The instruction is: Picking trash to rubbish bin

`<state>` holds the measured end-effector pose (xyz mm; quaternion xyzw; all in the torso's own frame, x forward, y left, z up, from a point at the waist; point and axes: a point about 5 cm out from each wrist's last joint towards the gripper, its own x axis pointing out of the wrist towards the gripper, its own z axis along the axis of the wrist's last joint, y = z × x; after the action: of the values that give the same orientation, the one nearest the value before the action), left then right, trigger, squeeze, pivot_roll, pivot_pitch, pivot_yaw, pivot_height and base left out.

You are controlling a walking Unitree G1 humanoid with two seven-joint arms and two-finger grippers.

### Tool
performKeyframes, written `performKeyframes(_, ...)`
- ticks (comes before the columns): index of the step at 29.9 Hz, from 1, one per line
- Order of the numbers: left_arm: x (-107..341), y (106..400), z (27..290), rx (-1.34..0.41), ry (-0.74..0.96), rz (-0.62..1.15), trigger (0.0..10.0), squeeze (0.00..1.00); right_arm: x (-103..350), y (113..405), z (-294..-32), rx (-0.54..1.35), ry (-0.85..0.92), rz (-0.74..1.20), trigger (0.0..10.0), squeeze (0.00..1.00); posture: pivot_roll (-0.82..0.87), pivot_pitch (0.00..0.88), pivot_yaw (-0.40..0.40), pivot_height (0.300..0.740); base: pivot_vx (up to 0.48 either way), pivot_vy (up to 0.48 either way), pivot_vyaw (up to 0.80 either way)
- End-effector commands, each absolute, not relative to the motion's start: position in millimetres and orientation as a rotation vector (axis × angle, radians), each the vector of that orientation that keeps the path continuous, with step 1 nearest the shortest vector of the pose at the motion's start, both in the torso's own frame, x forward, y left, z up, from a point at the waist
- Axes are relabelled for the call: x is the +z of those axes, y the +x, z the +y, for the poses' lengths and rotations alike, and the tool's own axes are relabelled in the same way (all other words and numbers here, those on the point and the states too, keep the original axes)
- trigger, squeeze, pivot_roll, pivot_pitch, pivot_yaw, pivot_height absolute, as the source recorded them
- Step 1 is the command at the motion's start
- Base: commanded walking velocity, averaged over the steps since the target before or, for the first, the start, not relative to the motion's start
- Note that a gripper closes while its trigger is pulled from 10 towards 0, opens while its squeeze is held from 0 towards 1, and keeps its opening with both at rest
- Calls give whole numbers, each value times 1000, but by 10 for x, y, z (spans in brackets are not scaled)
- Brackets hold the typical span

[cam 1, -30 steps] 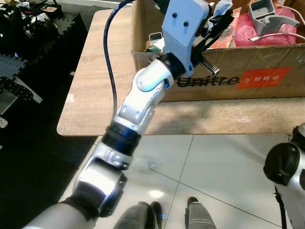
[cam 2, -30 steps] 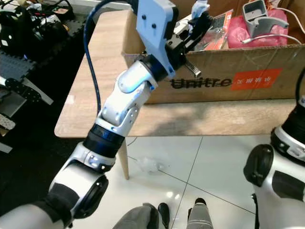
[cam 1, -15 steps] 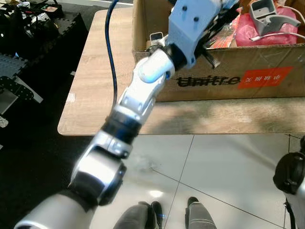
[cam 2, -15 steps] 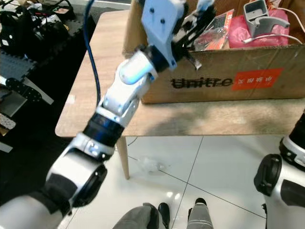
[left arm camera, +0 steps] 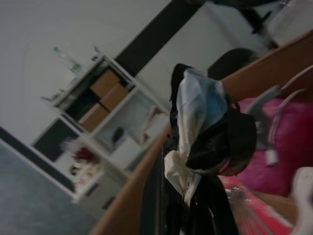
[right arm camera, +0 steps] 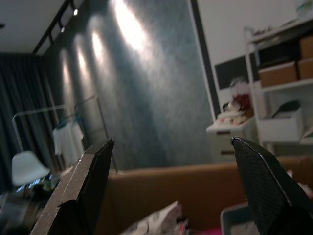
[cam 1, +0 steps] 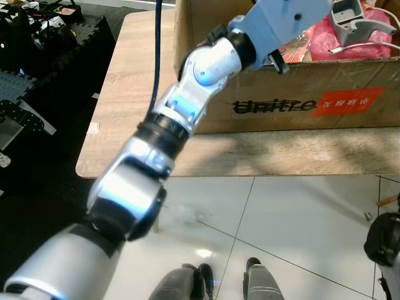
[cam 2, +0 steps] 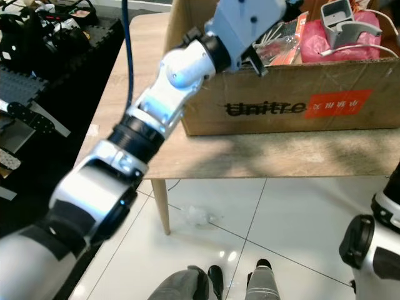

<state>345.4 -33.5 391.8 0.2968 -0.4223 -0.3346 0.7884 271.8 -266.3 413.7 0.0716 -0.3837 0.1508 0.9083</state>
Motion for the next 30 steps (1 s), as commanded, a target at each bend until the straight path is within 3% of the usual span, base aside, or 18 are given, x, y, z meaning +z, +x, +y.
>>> performKeyframes(1, 3910, 3514, -300, -675, 722, -913, 941, 0, 4126, 2657, -2595, 361, 117, -781, 10000, 0, -172, 224, 185, 740, 0, 0, 0)
performKeyframes(2, 3910, 3514, -300, -675, 722, -913, 941, 0, 4126, 2657, -2595, 361, 117, -781, 10000, 0, -172, 224, 185, 740, 0, 0, 0)
performKeyframes(3, 3916, 3542, -291, -647, 737, -907, 2314, 0, 4063, 2670, -2565, 376, 94, -746, 10000, 0, -175, 224, 185, 740, 0, 0, 0)
performKeyframes(4, 3929, 3570, -270, -619, 742, -900, 5216, 0, 3992, 2683, -2528, 396, 66, -708, 10000, 0, -180, 220, 184, 740, 0, 0, 0)
performKeyframes(6, 3955, 3605, -239, -581, 743, -896, 5882, 0, 3910, 2692, -2506, 408, 39, -665, 10000, 0, -182, 220, 184, 740, 0, 0, 0)
performKeyframes(7, 3963, 3612, -230, -572, 745, -897, 8863, 0, 3901, 2693, -2516, 405, 44, -659, 10000, 0, -183, 218, 183, 740, 0, 0, 0)
performKeyframes(8, 3963, 3612, -230, -572, 745, -897, 8863, 0, 3901, 2693, -2516, 405, 44, -659, 10000, 0, -183, 218, 183, 740, 0, 0, 0)
performKeyframes(9, 3972, 3620, -222, -562, 747, -899, 10000, 0, 3897, 2694, -2534, 396, 42, -652, 10000, 0, -186, 216, 182, 740, 0, 0, 0)
performKeyframes(11, 3978, 3625, -218, -555, 749, -902, 10000, 0, 3895, 2695, -2546, 390, 40, -646, 10000, 0, -186, 216, 182, 740, 0, 0, 0)
performKeyframes(12, 3987, 3635, -214, -545, 749, -905, 10000, 173, 3891, 2684, -2556, 394, 37, -642, 10000, 0, -186, 215, 181, 740, 0, 0, 0)
performKeyframes(13, 3988, 3635, -216, -547, 746, -905, 10000, 173, 3887, 2679, -2553, 397, 36, -642, 10000, 0, -187, 215, 182, 740, 0, 0, 0)
performKeyframes(14, 3987, 3635, -223, -549, 745, -907, 10000, 831, 3881, 2674, -2552, 399, 37, -640, 10000, 0, -187, 215, 182, 740, 0, 0, 0)
performKeyframes(17, 3986, 3635, -232, -552, 744, -910, 10000, 831, 3876, 2670, -2552, 400, 38, -637, 10000, 0, -187, 215, 182, 740, 0, 0, 0)
performKeyframes(18, 3976, 3632, -248, -565, 744, -909, 10000, 1000, 3870, 2673, -2545, 394, 38, -637, 10000, 0, -191, 215, 185, 740, 0, 0, 0)
performKeyframes(30, 3926, 3555, -378, -660, 758, -950, 10000, 1000, 3952, 2649, -2687, 284, 124, -726, 10000, 0, -191, 217, 196, 740, 0, 0, 0)
